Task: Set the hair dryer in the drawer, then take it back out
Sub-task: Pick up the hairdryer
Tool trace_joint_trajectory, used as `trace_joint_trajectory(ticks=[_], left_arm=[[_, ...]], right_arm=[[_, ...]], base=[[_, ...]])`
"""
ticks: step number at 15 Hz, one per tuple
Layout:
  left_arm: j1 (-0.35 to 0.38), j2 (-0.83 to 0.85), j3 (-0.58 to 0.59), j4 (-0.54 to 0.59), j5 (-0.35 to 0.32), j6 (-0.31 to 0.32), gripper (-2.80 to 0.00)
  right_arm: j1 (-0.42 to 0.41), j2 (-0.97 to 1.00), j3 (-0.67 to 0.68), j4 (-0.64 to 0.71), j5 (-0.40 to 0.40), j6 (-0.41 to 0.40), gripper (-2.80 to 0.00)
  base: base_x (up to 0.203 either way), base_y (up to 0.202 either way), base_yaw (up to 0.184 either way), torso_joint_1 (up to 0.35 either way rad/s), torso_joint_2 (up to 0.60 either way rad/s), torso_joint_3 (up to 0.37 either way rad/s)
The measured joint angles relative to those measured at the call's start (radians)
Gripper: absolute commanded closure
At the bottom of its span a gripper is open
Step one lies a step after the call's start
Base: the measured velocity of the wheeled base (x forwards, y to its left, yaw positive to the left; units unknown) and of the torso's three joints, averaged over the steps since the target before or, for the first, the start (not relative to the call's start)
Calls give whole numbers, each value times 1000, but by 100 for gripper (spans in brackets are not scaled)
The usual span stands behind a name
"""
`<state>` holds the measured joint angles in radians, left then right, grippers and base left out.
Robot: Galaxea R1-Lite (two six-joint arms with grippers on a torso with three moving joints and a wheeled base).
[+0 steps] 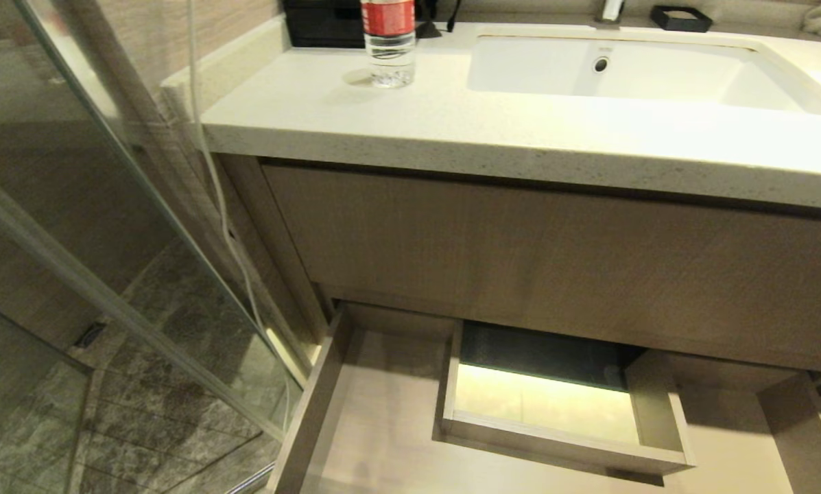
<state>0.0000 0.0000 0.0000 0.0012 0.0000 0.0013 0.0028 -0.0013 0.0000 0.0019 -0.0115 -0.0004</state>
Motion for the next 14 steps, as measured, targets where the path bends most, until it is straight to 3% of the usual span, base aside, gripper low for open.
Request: trace_joint_trajectory(ticks=[4,14], left_arm=[[0,0,0,0,0,0,0],[0,0,0,0,0,0,0]], right_arm=[[0,0,0,0,0,-2,0],[0,0,0,1,-1,1,0]], base=[[2,-9,122,78,-239,-185],[0,0,0,2,-5,-4]])
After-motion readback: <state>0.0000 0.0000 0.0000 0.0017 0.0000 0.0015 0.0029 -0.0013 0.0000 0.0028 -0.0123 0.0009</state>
